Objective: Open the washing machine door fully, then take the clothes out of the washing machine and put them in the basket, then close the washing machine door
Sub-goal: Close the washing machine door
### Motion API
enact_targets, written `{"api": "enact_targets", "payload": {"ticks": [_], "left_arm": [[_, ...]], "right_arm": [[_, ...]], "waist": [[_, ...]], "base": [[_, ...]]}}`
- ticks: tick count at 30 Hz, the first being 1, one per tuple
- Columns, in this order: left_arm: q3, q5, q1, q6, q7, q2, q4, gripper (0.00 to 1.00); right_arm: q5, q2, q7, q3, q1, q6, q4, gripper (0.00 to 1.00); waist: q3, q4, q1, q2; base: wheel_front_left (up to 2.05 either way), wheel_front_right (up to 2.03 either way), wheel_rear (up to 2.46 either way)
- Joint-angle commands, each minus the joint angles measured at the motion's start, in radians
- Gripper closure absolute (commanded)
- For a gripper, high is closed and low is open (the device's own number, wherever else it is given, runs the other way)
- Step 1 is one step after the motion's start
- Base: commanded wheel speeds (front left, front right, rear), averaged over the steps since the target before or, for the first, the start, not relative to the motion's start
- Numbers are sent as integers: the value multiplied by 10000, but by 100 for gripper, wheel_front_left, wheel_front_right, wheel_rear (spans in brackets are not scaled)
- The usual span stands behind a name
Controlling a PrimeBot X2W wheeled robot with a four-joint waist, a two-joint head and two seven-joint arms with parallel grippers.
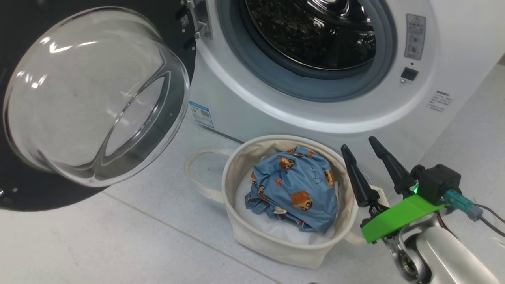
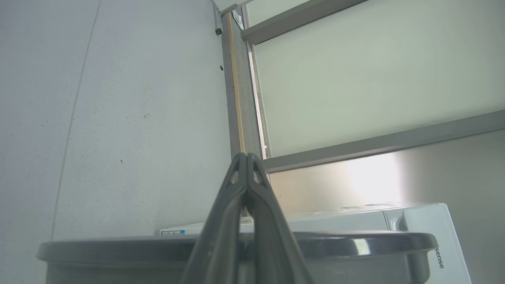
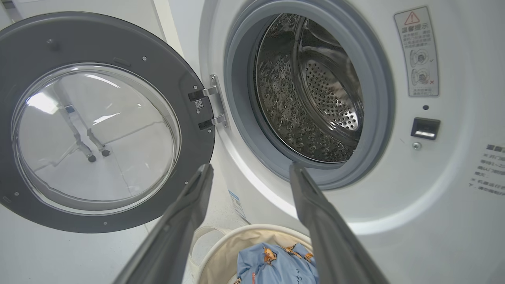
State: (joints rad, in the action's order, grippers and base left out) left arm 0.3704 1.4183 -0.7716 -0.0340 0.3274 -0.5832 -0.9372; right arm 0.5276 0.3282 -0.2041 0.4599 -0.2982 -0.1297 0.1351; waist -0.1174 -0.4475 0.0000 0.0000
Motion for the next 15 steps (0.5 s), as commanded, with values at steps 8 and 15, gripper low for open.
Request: {"api": "enact_targets", "payload": {"ticks": [8, 15], "left_arm": [[93, 58, -1029, -530, 606, -1239, -1364, 100], [-104, 182, -1387, -726, 1711, -1228, -2038, 100]], "right_arm": [[-245, 162, 309, -83, -264, -10, -631, 0], [-300, 110, 390, -108, -254, -10, -694, 0]], "waist": [[-273, 209, 0, 0], [-307, 143, 0, 0]], "base": [[0, 0, 0], [0, 0, 0]]}}
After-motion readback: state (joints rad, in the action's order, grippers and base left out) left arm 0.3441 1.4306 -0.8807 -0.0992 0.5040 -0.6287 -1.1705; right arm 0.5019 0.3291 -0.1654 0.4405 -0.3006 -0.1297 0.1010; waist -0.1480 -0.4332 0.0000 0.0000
